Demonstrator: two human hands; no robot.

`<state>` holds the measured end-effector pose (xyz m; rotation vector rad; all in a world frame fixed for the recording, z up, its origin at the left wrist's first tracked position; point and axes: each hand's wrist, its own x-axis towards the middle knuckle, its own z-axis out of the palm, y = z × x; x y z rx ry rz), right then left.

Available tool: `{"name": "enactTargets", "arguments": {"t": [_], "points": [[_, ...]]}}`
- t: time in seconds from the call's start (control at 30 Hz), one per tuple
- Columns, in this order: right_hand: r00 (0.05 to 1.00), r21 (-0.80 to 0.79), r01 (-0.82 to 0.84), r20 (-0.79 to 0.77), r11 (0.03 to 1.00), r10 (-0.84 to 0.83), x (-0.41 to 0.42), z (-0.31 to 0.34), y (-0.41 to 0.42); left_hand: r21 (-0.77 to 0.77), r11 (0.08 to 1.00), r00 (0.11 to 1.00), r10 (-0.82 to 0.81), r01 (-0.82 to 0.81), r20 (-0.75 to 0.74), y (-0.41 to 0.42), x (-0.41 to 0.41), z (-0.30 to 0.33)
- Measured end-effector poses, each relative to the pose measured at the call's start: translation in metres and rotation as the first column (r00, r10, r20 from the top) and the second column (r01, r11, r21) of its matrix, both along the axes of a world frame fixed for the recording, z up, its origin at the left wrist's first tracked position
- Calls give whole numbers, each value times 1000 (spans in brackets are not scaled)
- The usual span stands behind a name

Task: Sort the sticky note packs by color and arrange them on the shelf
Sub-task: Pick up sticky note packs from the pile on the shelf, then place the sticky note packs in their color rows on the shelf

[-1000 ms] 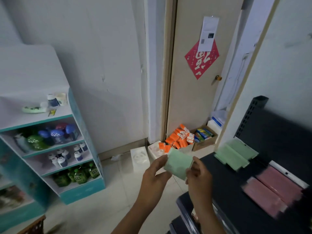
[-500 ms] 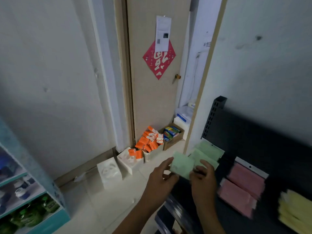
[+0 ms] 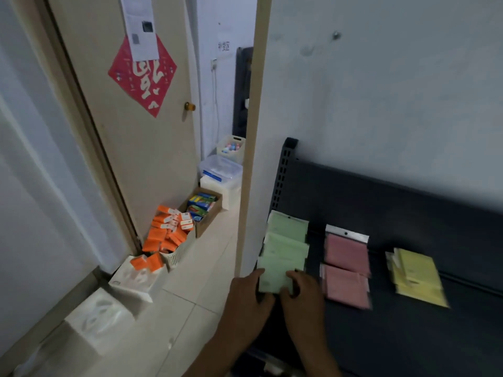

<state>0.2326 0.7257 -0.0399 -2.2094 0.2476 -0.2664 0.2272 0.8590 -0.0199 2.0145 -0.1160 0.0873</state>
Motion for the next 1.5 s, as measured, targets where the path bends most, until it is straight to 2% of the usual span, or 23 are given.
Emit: {"name": "enactTargets", "arguments": {"t": [0.23,0.37,0.53,0.73,0.9,1.03,1.17,1.37,1.5], "points": [[989,37,145,23,989,-146,-5,3,15,9,991,988,-130,131,-79,22,9,-10],[975,24,213,54,977,-214,-10,4,23,31,984,983,-174,176,-61,30,10,-16],[954,43,285,86,957,-288,-21,13,26,44,982,981,-187,185,55,34,11,-11],[915,17,393,90,919,-393,-43,17,11,59,950,929,-313,308,200,10,2,-2],[872,42,483,75,875,-484,-61,18,-9,172,893,854,-449,417,263,-16,-15,5],[824,84,553,95,829,-559,-86,22,-34,185,853,794,-522,488,312,-47,-22,14],[753,86,643,111,761,-648,-123,28,-75,204,796,716,-603,570,351,-97,-38,18],[653,36,753,87,657,-753,-192,36,-142,312,694,588,-718,649,373,-181,-63,28],[562,41,823,89,567,-822,-236,39,-181,320,635,519,-766,703,379,-230,-92,32]]}}
